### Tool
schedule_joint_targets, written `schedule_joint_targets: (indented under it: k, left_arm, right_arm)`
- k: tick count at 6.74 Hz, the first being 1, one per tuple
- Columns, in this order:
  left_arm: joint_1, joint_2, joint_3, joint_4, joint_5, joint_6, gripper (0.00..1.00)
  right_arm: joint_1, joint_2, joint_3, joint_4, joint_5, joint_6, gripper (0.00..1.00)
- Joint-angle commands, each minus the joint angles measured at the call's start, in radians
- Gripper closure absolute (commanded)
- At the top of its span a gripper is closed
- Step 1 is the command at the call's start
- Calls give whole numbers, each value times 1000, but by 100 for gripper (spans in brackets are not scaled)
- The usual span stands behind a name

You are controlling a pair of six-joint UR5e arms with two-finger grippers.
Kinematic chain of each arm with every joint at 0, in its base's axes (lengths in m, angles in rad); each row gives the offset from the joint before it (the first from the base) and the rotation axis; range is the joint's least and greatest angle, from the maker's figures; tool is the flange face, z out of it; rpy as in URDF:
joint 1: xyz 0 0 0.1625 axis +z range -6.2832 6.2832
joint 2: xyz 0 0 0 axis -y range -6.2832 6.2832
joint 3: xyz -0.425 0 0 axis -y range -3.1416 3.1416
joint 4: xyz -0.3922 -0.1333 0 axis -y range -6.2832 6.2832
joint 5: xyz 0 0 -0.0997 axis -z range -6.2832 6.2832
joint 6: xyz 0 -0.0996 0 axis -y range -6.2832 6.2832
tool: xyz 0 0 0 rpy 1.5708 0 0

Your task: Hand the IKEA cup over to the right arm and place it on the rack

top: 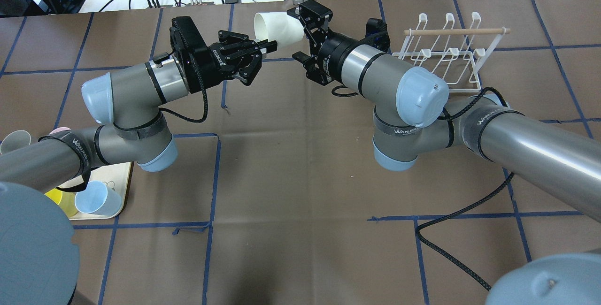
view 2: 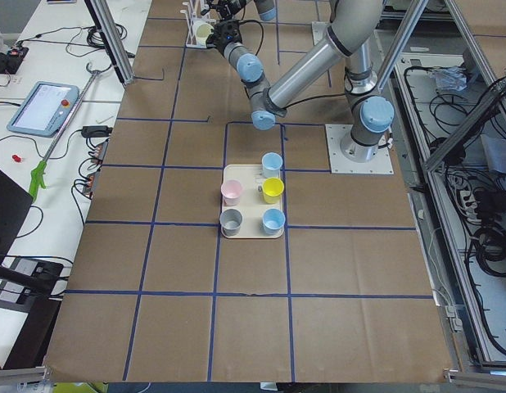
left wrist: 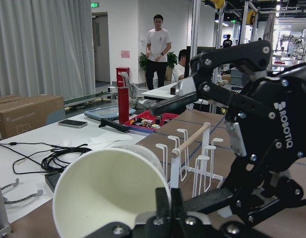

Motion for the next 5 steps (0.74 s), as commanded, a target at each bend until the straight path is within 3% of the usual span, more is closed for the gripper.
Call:
schedule_joint_targets:
  k: [1,5]
  left_arm:
    - [0,-1,-2,4,0,0,95]
    - [0,-2,-2,5,0,6,95]
  right_arm:
    - [0,11,-18,3,0,-1,0]
    - [0,54,-51,5,20,-1,0]
